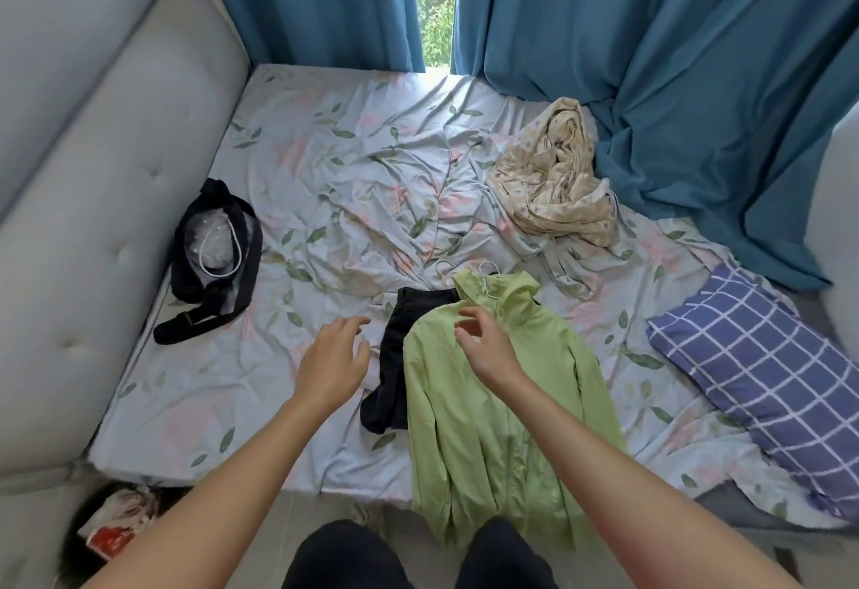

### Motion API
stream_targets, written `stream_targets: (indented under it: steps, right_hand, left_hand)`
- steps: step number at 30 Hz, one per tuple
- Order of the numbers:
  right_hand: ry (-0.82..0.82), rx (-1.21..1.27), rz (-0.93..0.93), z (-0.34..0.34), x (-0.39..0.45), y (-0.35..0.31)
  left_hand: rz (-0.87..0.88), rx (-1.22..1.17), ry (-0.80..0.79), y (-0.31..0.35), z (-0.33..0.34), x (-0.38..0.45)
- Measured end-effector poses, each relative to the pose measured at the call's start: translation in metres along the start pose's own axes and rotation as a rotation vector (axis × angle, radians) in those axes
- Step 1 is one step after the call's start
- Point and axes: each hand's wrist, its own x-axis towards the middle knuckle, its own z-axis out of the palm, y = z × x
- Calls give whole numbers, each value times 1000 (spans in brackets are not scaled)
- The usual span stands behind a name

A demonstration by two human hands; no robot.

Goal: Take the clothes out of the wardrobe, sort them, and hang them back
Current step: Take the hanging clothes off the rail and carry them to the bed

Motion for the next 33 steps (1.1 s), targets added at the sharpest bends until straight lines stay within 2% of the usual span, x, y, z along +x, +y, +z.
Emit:
stream_targets:
  steps: [7,13,21,25,30,33]
  right_hand:
    - [-198,-325,-351,-17,-67,-41]
    - [-398,-403,-598,28,-112,-98]
    - [-614,-509,-929,146,-201,-159]
    - [-725,-530,-1072,223,-258,-177]
    - [-855,-538,-1201,327,-340,-202]
    - [-919,-563,-1276,388,-389,-217]
  left_hand:
    - [-128,62,213,16,-38,-110]
    - [-312,66,376,-4,-73,-214]
    - [-573,90,607,-61,-112,-349]
    - [-697,38,704,-107,-115,-425]
    - [-828,34,745,-174,-119,-516]
    - [-892,15,860,-219,-131,-569]
